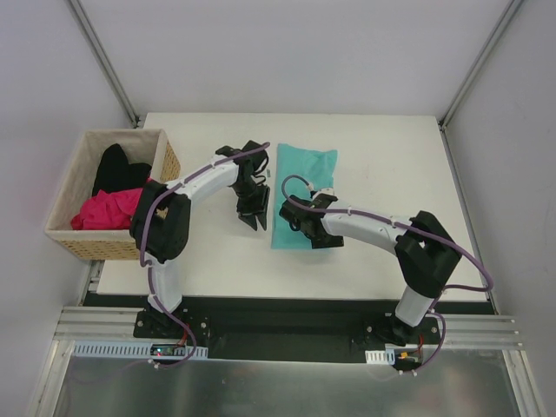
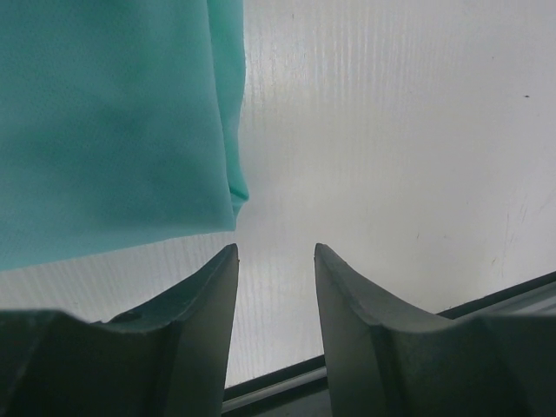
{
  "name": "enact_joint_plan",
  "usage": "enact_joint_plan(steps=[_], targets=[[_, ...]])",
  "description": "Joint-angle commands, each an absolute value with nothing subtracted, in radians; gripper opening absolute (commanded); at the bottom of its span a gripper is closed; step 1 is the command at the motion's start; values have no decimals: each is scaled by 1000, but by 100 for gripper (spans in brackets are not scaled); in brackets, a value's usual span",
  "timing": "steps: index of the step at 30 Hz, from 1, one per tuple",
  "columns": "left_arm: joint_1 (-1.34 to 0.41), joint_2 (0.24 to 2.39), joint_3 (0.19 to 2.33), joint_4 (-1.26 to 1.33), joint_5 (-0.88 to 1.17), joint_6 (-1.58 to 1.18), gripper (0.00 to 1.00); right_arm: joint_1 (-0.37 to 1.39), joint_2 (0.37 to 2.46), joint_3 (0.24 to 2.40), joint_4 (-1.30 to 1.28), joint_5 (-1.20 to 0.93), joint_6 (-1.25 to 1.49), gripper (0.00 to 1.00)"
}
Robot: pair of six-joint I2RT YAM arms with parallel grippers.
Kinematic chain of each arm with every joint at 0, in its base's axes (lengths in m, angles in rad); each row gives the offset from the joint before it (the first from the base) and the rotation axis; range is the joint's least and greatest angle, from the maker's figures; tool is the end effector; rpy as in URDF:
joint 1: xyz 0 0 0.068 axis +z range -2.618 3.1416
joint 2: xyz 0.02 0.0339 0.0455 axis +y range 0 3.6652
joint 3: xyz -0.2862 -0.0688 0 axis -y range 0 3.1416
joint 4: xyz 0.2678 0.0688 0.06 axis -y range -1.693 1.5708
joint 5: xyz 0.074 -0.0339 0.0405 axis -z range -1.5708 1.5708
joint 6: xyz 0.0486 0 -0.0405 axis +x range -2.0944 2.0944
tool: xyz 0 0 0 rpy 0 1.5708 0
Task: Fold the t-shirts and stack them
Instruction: Fold the folded rectangular tshirt in 1/3 of the way, then grab one side of the 2/3 rectangular tshirt with both arms
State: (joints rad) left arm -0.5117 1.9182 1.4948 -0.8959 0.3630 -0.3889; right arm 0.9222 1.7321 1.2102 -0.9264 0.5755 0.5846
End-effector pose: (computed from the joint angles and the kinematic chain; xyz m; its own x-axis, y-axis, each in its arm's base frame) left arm 0.3542 -0.2187 0.2116 -0.9842 0.1462 -0.0999 0.1747 0.8940 -0.4126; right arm 0.2277 0.2566 0.2006 -0.8468 -0.3507 -0.4000 -0.1932 0.9033 -0.3830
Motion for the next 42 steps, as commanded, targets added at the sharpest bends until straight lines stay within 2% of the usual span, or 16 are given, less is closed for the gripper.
enact_joint_plan(steps=[1, 12, 42], targets=[[-549, 1953, 1488, -862, 380, -419, 32, 930, 1686, 1206, -908, 583, 606, 44], [-604, 2032, 1511, -838, 390, -442, 31, 930, 1713, 1232, -891, 565, 577, 44], [-606, 2109, 1488, -802, 405, -426, 29, 917, 1701, 1255, -914, 543, 571, 44]])
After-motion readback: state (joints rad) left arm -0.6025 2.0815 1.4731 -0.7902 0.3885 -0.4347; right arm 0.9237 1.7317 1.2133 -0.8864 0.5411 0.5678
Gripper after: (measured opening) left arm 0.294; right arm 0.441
